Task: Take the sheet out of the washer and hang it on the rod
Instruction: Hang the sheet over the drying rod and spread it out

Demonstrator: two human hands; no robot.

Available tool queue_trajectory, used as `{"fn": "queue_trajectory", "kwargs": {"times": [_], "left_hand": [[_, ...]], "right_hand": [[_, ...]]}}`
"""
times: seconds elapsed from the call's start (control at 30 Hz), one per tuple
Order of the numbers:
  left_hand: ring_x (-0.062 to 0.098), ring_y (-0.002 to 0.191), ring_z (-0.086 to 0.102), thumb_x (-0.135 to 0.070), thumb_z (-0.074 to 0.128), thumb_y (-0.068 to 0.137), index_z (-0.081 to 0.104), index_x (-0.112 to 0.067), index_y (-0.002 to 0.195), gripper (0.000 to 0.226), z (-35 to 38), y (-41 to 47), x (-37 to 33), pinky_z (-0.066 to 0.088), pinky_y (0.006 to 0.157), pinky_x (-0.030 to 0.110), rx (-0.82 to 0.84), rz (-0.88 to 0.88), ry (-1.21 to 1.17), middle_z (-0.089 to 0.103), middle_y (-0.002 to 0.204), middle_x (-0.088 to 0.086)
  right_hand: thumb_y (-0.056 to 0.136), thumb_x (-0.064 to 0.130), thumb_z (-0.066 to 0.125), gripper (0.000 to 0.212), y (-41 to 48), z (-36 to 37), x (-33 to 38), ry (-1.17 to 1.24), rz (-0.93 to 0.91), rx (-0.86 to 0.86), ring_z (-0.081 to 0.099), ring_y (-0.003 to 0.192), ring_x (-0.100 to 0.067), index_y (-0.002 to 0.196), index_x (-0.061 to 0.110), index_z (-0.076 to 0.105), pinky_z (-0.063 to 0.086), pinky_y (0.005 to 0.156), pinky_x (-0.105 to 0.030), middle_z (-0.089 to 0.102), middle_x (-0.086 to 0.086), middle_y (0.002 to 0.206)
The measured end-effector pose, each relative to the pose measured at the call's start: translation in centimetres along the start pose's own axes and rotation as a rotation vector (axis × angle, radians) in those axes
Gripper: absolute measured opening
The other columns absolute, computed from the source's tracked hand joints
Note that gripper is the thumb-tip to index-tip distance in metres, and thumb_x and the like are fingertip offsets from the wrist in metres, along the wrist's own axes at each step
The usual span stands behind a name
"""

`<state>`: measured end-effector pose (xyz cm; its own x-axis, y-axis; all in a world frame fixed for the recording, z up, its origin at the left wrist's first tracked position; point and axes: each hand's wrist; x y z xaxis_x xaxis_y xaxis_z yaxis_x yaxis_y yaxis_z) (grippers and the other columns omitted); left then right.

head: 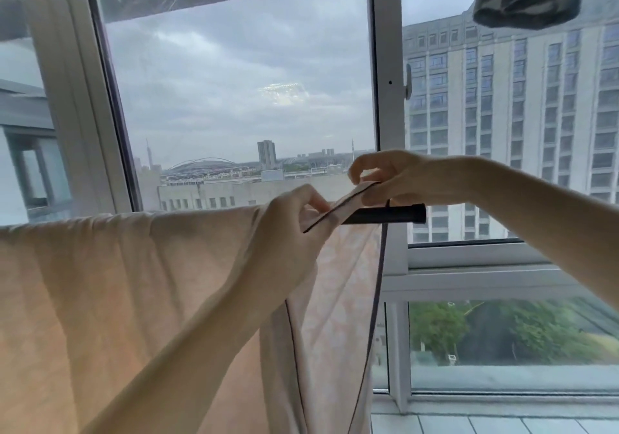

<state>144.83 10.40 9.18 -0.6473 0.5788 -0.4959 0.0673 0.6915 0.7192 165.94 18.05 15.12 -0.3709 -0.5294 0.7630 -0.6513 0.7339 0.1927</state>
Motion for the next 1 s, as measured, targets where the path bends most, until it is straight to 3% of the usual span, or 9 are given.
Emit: {"fn": "queue_trajectory", "kwargs": {"times": [0.07, 0.13, 0.27, 0.43, 0.53, 0.7, 0.77, 0.9, 1.0], "left_hand": [[0.009, 0.06, 0.06, -0.04, 0.067, 0.087, 0.065, -0.026, 0.076, 0.018, 0.2, 0.1, -0.1, 0.043, 0.053, 0.028, -0.023, 0.001, -0.021, 0.065, 0.064, -0.003], [0.02, 0.058, 0.058, -0.034, 0.065, 0.089, 0.067, -0.021, 0.072, 0.022, 0.3, 0.2, -0.3, 0.04, 0.052, 0.03, -0.011, -0.01, -0.087, 0.065, 0.064, 0.005], [0.016, 0.058, 0.052, -0.027, 0.069, 0.087, 0.071, -0.009, 0.067, 0.027, 0.2, 0.4, -1.0, 0.038, 0.058, 0.028, 0.058, -0.134, -0.27, 0.058, 0.06, 0.013], [0.02, 0.077, 0.063, -0.022, 0.073, 0.083, 0.079, -0.015, 0.073, 0.013, 0.5, 0.6, -1.4, 0.055, 0.081, 0.037, 0.195, -0.353, -0.474, 0.073, 0.083, 0.011], [0.016, 0.076, 0.059, -0.02, 0.074, 0.081, 0.079, -0.018, 0.072, 0.011, 1.1, 0.5, -1.6, 0.051, 0.073, 0.027, 0.196, -0.39, -0.528, 0.071, 0.081, 0.004], [0.015, 0.072, 0.062, -0.017, 0.071, 0.083, 0.08, -0.014, 0.075, 0.012, 2.1, 0.0, -2.1, 0.048, 0.075, 0.029, 0.214, -0.456, -0.634, 0.072, 0.076, 0.003], [0.014, 0.071, 0.063, -0.017, 0.069, 0.084, 0.08, -0.012, 0.078, 0.013, 2.4, -0.3, -2.3, 0.048, 0.076, 0.029, 0.218, -0.469, -0.667, 0.073, 0.078, 0.004], [0.017, 0.067, 0.064, -0.015, 0.063, 0.09, 0.077, -0.007, 0.083, 0.019, 3.0, -0.8, -2.2, 0.05, 0.064, 0.025, 0.173, -0.464, -0.679, 0.071, 0.077, 0.007], [0.02, 0.067, 0.062, -0.019, 0.055, 0.096, 0.073, -0.003, 0.096, 0.024, 3.7, -0.5, -2.2, 0.05, 0.058, 0.027, 0.111, -0.494, -0.723, 0.068, 0.079, 0.009]], "right_hand": [[0.084, 0.004, 0.066, 0.018, -0.1, 0.3, 0.0, -0.081, 0.015, -0.114, 0.051, 0.056, -0.007, 0.09, 0.017, 0.055, 0.036, 0.046, -0.015, 0.066, 0.007, 0.071], [0.081, 0.008, 0.07, 0.017, -0.2, 0.4, -0.2, -0.133, -0.021, -0.151, 0.052, 0.058, -0.006, 0.088, 0.018, 0.058, 0.04, 0.05, -0.015, 0.066, 0.008, 0.07], [0.077, 0.008, 0.073, 0.012, -0.9, 0.2, -0.4, -0.14, -0.045, -0.214, 0.055, 0.057, -0.001, 0.078, 0.016, 0.064, 0.044, 0.053, -0.013, 0.062, 0.011, 0.062], [0.086, 0.001, 0.065, 0.009, -1.7, -0.7, -1.2, -0.036, 0.048, -0.162, 0.064, 0.066, -0.004, 0.086, 0.01, 0.068, 0.051, 0.061, -0.013, 0.069, 0.005, 0.071], [0.091, -0.001, 0.058, 0.015, -2.1, -1.2, -1.9, 0.002, 0.073, -0.142, 0.067, 0.071, -0.01, 0.087, 0.008, 0.069, 0.055, 0.068, -0.019, 0.069, 0.0, 0.077], [0.094, -0.001, 0.052, 0.018, -2.7, -1.3, -3.4, 0.106, 0.118, -0.05, 0.068, 0.086, -0.02, 0.086, 0.005, 0.066, 0.057, 0.086, -0.04, 0.069, -0.005, 0.085], [0.089, -0.007, 0.058, 0.007, -3.0, -0.9, -4.0, 0.055, 0.121, -0.053, 0.069, 0.089, -0.018, 0.093, -0.004, 0.063, 0.056, 0.088, -0.04, 0.068, -0.006, 0.09], [0.082, -0.011, 0.063, 0.029, -3.5, -0.3, -5.2, 0.118, 0.123, -0.036, 0.069, 0.093, -0.017, 0.11, -0.002, 0.062, 0.057, 0.085, -0.034, 0.07, -0.005, 0.095], [0.083, -0.01, 0.061, 0.022, -3.7, -0.1, -6.1, 0.221, 0.089, -0.09, 0.067, 0.087, -0.016, 0.105, -0.005, 0.06, 0.057, 0.082, -0.033, 0.069, -0.004, 0.087]]}}
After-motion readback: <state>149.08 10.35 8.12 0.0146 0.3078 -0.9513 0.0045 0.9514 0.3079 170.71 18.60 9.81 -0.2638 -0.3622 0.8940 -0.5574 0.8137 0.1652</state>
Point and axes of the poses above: each hand's wrist, its own y-axis towards the middle knuckle, its own z-axis out of the palm, x = y × z
